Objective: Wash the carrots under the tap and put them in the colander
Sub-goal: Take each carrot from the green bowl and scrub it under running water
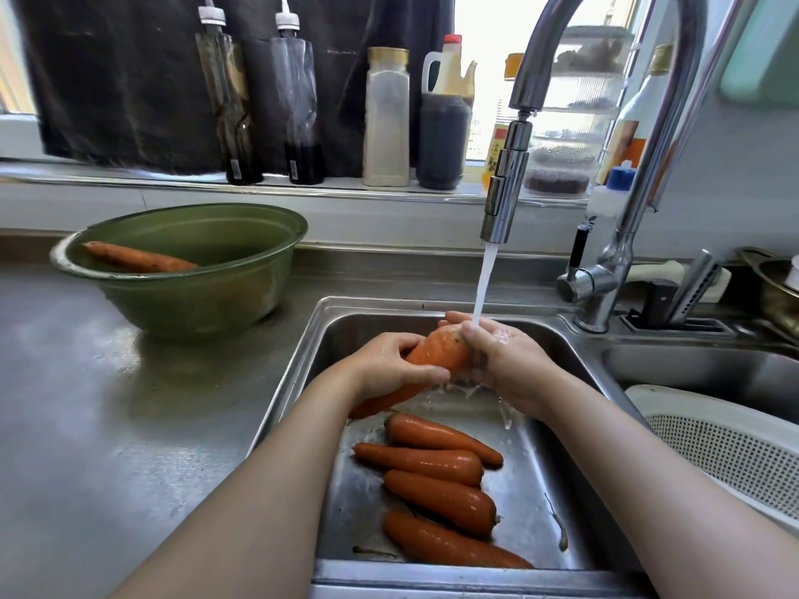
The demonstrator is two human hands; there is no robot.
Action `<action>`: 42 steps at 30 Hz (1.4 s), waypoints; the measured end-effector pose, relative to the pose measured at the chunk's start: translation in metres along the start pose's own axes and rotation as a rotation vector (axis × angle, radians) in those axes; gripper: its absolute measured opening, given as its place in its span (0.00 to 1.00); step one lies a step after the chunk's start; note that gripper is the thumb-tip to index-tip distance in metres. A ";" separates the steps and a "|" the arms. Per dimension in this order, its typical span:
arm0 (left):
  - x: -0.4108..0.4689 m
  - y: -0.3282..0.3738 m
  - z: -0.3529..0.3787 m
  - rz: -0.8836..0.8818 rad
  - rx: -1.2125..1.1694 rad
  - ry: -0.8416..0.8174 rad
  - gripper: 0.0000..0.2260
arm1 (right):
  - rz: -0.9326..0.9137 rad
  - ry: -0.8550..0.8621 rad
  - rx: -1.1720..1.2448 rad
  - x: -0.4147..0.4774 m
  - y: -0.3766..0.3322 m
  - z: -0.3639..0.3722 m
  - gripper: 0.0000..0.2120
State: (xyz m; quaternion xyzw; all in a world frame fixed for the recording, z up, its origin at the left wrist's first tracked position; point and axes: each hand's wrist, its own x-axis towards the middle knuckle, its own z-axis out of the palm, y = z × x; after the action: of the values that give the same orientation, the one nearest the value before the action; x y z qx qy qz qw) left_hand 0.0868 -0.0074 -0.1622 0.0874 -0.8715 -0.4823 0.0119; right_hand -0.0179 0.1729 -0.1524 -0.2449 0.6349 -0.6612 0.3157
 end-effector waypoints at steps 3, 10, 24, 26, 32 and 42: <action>0.000 0.001 0.001 0.018 0.014 0.023 0.18 | 0.003 -0.030 -0.052 -0.001 0.002 -0.004 0.17; 0.003 0.008 0.011 0.083 0.033 0.061 0.19 | -0.059 0.299 -0.180 0.003 0.003 0.012 0.10; 0.005 0.004 0.008 0.103 0.076 0.060 0.16 | -0.015 0.216 -0.231 0.000 0.001 0.005 0.09; 0.005 0.003 0.007 0.103 0.095 0.058 0.18 | 0.015 0.151 -0.223 0.000 -0.001 0.000 0.09; 0.003 0.007 0.005 0.102 0.121 0.042 0.21 | 0.082 -0.048 -0.045 -0.006 -0.005 -0.015 0.13; 0.002 0.007 0.005 0.093 0.154 0.046 0.23 | 0.116 -0.079 -0.125 -0.003 -0.006 -0.021 0.14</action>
State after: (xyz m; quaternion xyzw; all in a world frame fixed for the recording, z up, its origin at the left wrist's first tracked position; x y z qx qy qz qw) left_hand 0.0831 -0.0003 -0.1595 0.0588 -0.9086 -0.4108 0.0475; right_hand -0.0315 0.1891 -0.1476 -0.2528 0.6753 -0.5908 0.3621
